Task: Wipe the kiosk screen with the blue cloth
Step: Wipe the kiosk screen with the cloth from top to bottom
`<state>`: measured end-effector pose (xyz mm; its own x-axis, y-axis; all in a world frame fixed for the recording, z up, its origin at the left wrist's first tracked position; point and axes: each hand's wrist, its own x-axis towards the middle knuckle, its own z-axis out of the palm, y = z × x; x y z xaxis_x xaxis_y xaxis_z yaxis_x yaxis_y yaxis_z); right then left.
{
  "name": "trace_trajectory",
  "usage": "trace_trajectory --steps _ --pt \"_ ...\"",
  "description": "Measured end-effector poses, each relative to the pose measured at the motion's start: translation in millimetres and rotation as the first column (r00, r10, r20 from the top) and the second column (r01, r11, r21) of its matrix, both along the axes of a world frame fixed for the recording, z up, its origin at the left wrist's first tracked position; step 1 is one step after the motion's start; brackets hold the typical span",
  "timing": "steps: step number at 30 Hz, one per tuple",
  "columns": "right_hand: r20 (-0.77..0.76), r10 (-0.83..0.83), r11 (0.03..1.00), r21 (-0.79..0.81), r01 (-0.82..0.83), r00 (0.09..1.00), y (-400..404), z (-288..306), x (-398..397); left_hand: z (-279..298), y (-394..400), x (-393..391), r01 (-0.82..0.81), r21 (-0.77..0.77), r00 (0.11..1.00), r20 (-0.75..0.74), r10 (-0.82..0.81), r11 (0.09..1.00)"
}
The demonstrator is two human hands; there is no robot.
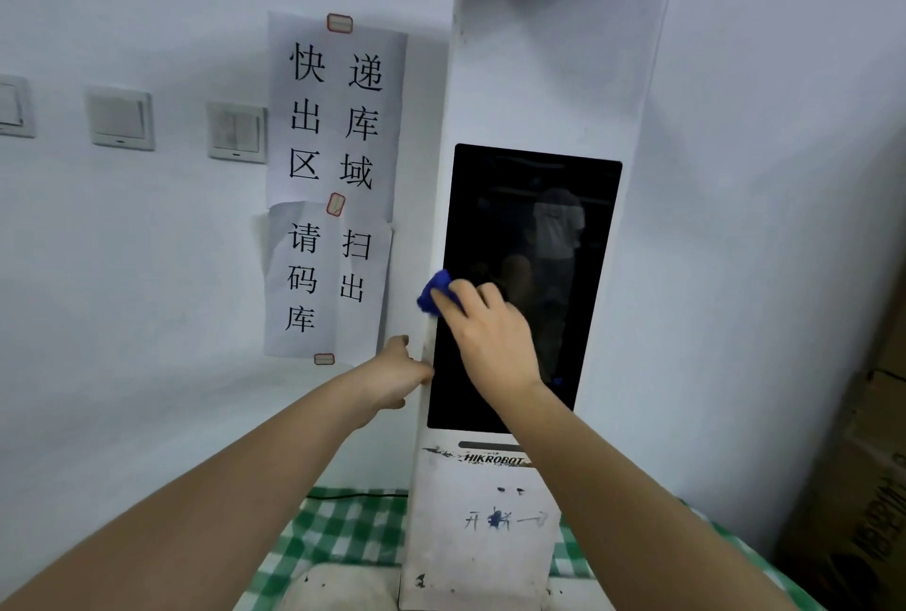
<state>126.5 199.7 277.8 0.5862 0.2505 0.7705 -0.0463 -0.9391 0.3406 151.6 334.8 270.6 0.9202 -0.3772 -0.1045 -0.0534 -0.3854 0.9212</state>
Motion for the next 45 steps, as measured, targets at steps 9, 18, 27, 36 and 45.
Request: trace_trajectory --steps 9,18,27,36,45 --pt "-0.214 -0.03 0.984 -0.179 -0.009 0.976 -3 -42 -3 -5 0 -3 -0.016 0.031 1.0 0.005 0.016 0.999" --pt "-0.027 0.042 0.999 0.01 -0.042 0.999 -12 -35 -1 -10 -5 2 0.006 0.05 1.0 0.0 -0.006 0.999" --pt "0.014 0.011 1.0 0.0 -0.011 1.0 -27 -17 -9 -10 -8 1 0.04 0.068 0.999 -0.022 -0.039 0.997" --pt "-0.139 0.021 0.991 -0.127 -0.039 0.99 -42 -54 -18 -9 -19 -7 0.048 0.077 0.999 0.008 -0.049 0.996" --pt "0.116 -0.009 0.995 0.097 -0.002 0.993 -55 -32 -15 -7 -31 -6 -0.017 0.068 0.999 0.044 0.014 0.998"
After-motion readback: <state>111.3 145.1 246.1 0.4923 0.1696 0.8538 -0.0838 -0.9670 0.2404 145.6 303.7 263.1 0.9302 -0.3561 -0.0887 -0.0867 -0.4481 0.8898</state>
